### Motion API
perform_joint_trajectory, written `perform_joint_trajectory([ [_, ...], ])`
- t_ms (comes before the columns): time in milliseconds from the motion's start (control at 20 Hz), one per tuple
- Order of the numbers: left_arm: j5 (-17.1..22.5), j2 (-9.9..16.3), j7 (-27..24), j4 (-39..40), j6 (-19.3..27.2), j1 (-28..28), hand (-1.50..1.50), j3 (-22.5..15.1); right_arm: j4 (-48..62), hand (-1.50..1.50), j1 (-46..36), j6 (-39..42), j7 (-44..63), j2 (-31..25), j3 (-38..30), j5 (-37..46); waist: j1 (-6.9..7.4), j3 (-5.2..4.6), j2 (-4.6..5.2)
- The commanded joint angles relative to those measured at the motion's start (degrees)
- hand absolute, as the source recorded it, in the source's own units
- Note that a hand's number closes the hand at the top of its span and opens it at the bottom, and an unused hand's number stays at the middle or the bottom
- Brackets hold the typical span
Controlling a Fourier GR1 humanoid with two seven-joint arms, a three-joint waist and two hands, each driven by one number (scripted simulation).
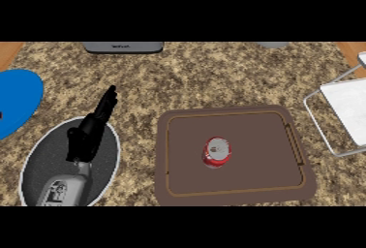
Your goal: Pick the croissant from the tray and place it in the tiered shelf
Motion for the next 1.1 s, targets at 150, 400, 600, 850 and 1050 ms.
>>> perform_joint_trajectory([
  [150,-1.1,-1.5,1.0,-3.6,1.1,3.1,0.00,-1.9,9.4,-1.50,-2.7,-0.5,4.9,-10.8,-9.6,-4.5,0.21,0.06,0.02],
  [400,-0.5,-0.6,-0.5,-1.0,0.7,1.9,0.00,-0.1,19.2,-1.50,4.7,9.5,8.9,-19.4,-16.1,-7.4,-1.27,0.11,-0.07],
  [600,-0.8,-0.7,-2.5,-1.2,1.3,5.1,0.00,-0.1,26.4,-1.50,13.5,18.9,5.1,-24.7,-22.3,-7.9,-2.15,0.16,-0.28],
  [850,0.9,-0.1,-0.8,-0.5,-0.1,2.6,0.00,1.2,39.6,-1.50,21.2,26.6,-6.4,-30.9,-27.0,-6.3,-2.31,0.28,-0.06],
  [1050,0.1,0.3,1.6,-3.2,0.4,3.5,0.00,0.8,46.7,-1.50,27.5,33.0,-12.6,-33.0,-31.7,-6.5,-3.19,0.39,-0.41],
])
